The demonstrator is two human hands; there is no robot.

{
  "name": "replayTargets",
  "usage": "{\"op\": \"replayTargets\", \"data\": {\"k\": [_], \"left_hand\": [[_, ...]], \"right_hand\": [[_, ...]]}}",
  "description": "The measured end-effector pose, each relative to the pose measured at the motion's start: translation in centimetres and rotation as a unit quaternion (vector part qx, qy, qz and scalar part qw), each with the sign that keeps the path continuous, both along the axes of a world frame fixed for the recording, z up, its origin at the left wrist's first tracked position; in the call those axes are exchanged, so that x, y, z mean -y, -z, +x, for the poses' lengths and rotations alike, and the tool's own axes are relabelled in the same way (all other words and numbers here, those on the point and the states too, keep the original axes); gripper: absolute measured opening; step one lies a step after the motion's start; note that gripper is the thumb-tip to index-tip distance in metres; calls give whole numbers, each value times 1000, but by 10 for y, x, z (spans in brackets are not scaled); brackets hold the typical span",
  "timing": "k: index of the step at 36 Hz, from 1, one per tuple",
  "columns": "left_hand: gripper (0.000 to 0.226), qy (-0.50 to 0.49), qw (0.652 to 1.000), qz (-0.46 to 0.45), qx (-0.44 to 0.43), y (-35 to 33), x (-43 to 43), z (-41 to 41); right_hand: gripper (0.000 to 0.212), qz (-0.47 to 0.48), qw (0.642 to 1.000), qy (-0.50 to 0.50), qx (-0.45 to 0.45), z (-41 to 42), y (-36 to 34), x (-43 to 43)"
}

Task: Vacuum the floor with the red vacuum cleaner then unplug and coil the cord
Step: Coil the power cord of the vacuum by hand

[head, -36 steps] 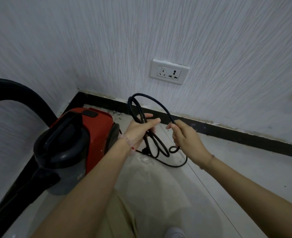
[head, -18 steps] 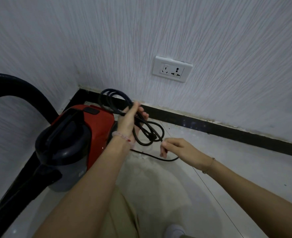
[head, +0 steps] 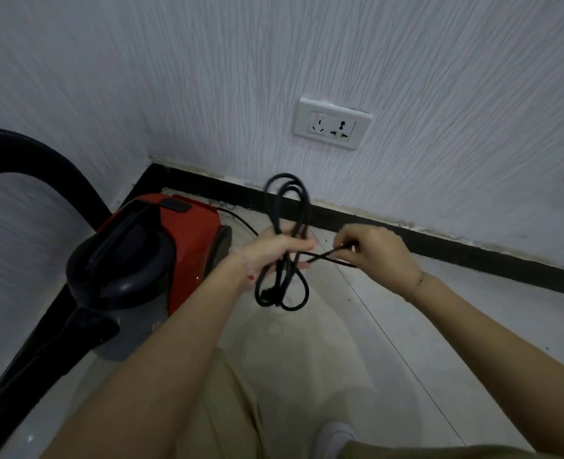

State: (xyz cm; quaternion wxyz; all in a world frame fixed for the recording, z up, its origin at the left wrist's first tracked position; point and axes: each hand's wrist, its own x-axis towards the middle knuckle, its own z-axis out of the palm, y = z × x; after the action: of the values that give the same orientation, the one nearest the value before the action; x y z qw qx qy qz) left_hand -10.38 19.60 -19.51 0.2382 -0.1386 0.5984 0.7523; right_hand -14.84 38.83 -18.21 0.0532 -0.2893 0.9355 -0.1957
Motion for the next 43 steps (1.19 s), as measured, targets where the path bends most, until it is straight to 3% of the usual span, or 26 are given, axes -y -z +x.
{"op": "replayTargets", "data": {"k": [2, 4, 7, 10, 12, 15, 18, 20, 22, 25, 30, 33, 35, 37, 40, 43], "left_hand": [[25, 74, 992, -86, -58, 0, -15, 2], [28, 97, 981, -137, -101, -1, -24, 2], [34, 79, 954, -258, -129, 5, -26, -1], [16, 11, 933, -343, -114, 7, -14, -3], [9, -60, 954, -276, -103, 3, -5, -3], [18, -153, 974, -149, -69, 0, 5, -6], [24, -228, 968, 98, 28, 0, 13, -10], [26, -243, 938, 234, 72, 1, 15, -13], [28, -236, 928, 274, 84, -2, 13, -12], [26, -186, 952, 233, 73, -4, 9, -9], [31, -111, 987, 110, 28, -8, 15, -7], [32, -31, 998, -49, -35, -7, 16, -1], [31, 10, 992, -100, -79, -10, 13, 4], [29, 37, 988, -112, -103, -14, 10, 8], [27, 50, 985, -123, -113, -17, 9, 8], [29, 50, 979, -169, -102, -10, 10, 7]], "right_hand": [[22, -12, 999, -6, -41, 3, -10, 14], [24, -21, 999, -5, -25, 5, -14, 21], [21, -75, 992, 20, 97, 4, -15, 15], [18, -148, 963, 56, 217, 2, -11, -2], [17, -199, 937, 89, 273, 2, -8, -14], [12, -227, 911, 105, 327, 3, -1, -25], [6, -215, 907, 99, 349, 8, 7, -21], [17, -234, 900, 114, 348, 13, 13, -13], [46, -243, 901, 138, 333, 15, 16, -3], [78, -255, 901, 133, 325, 12, 16, 5], [64, -352, 850, 190, 342, 1, 8, 0], [65, -310, 885, 194, 289, -8, 2, -3], [73, -285, 898, 181, 283, -12, -1, 1], [64, -274, 906, 169, 276, -15, -5, 8], [31, -273, 908, 138, 287, -18, -13, 16], [26, -303, 898, 119, 296, -13, -16, 21]]}}
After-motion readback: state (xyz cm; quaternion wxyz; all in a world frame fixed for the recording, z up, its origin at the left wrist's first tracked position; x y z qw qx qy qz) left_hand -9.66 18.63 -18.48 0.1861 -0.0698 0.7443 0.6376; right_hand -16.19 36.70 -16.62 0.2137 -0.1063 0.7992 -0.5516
